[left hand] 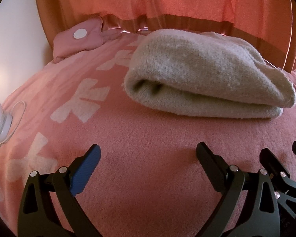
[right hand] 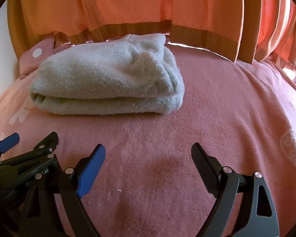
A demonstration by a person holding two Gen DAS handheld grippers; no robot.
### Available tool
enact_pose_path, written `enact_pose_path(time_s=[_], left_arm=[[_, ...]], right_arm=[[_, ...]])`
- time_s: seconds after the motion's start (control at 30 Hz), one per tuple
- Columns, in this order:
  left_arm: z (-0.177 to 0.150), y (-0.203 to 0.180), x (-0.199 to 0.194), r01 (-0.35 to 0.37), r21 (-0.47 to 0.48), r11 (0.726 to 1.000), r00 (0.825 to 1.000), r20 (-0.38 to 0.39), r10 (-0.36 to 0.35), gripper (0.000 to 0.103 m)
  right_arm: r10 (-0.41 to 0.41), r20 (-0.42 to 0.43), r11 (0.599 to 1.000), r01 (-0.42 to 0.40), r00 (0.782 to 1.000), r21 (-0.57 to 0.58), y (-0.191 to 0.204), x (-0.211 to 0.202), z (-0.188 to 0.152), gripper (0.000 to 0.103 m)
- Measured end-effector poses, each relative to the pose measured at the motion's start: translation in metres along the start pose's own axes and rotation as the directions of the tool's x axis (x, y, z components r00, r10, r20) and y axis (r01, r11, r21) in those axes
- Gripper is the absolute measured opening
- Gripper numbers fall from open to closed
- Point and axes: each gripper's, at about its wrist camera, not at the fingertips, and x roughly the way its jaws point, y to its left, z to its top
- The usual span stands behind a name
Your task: Fold small clothes
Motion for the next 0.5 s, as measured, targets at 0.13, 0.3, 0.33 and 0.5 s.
enact_pose_path(time_s=[0.13, 0.3, 0.33, 0.5], left_arm=[[0.0001, 0.0005, -0.0004, -0.007, 0.002, 1.0, 1.0, 0.007, 0.007, 0.095], [-0.0003, -0.0003, 0.0003, -0.017, 0.005, 1.0, 1.0, 0.004, 0.017, 0.095], [-0.0005, -0.0005, 0.0004, -0.022, 0.004, 1.0, 1.0, 0.003, 0.022, 0.094], [-0.0003, -0.0003, -0.001, -0.016, 0.009, 1.0, 1.0, 0.01, 0.016, 0.089]], right_arm=[[0.0, -0.001, 1.0, 0.0, 1.0, 0.003, 0.0, 0.0002, 0.0, 0.086], [-0.009, -0.004, 1.0, 0.009, 1.0, 0.002, 0.0007, 0.0013, -0.0001, 0.086], [-0.01, -0.005, 1.0, 0.01, 1.0, 0.004, 0.0013, 0.0014, -0.0004, 0.086], [-0.015, -0.003, 1.0, 0.015, 1.0, 0.009, 0.0023, 0.0009, -0.0009, 0.086]])
